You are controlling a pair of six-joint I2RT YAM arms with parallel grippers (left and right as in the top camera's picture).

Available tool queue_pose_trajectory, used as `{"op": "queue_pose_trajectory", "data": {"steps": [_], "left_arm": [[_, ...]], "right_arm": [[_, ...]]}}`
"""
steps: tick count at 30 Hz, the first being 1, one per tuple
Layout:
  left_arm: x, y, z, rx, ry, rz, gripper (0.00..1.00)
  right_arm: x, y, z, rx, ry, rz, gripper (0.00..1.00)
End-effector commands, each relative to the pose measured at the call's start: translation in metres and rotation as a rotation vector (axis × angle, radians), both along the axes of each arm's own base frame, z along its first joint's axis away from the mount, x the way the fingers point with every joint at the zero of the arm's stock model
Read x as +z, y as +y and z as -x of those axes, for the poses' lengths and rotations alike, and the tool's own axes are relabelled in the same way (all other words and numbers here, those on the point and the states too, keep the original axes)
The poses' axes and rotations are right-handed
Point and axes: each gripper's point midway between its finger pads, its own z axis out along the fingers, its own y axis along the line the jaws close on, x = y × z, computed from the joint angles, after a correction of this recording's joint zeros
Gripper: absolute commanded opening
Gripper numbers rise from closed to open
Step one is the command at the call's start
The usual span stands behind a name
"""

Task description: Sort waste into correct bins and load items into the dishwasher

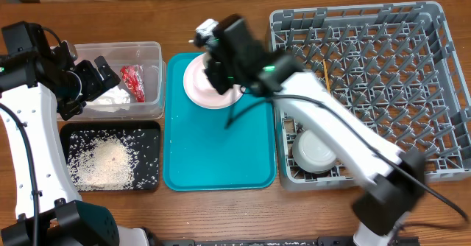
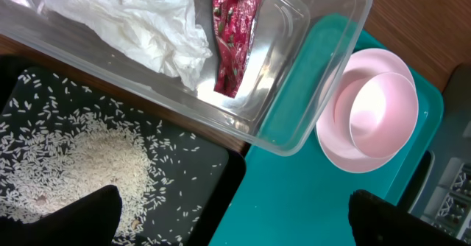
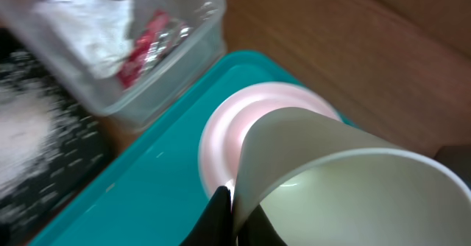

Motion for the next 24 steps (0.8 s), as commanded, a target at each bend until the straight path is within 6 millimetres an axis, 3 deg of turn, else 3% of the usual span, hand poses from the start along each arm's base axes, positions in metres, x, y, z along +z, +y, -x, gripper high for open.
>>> {"op": "queue_pose_trajectory", "data": {"steps": [1, 7, 10, 16, 21, 24], "left_arm": [[0.01, -0.001, -0.001, -0.014, -0.03, -0.018, 1.0], [0.01, -0.001, -0.001, -0.014, -0.03, -0.018, 1.0], [0.01, -0.001, -0.001, -0.014, -0.03, -0.018, 1.0], [0.01, -0.001, -0.001, -0.014, -0.03, -0.018, 1.0], [0.01, -0.001, -0.001, -0.014, -0.03, -0.018, 1.0], [0.01, -0.001, -0.001, -0.014, -0.03, -0.018, 1.0]], "right_arm": [[0.029, -0.015, 0.031, 0.085, 0.155, -0.146, 0.04], [0.023, -0.067, 0.068, 0.135, 0.442, -0.206, 0.04], [0.031, -0.088, 0.086, 0.243, 0.553, -0.346, 0.04], [0.039, -0.119, 0.09, 0.324, 0.574, -0.601, 0.04], [0.013, -0.14, 0.087, 0.29, 0.585, -0.731, 0.04], [-0.01, -0.149, 0.083, 0.268, 0.565, -0.789, 0.13]]}}
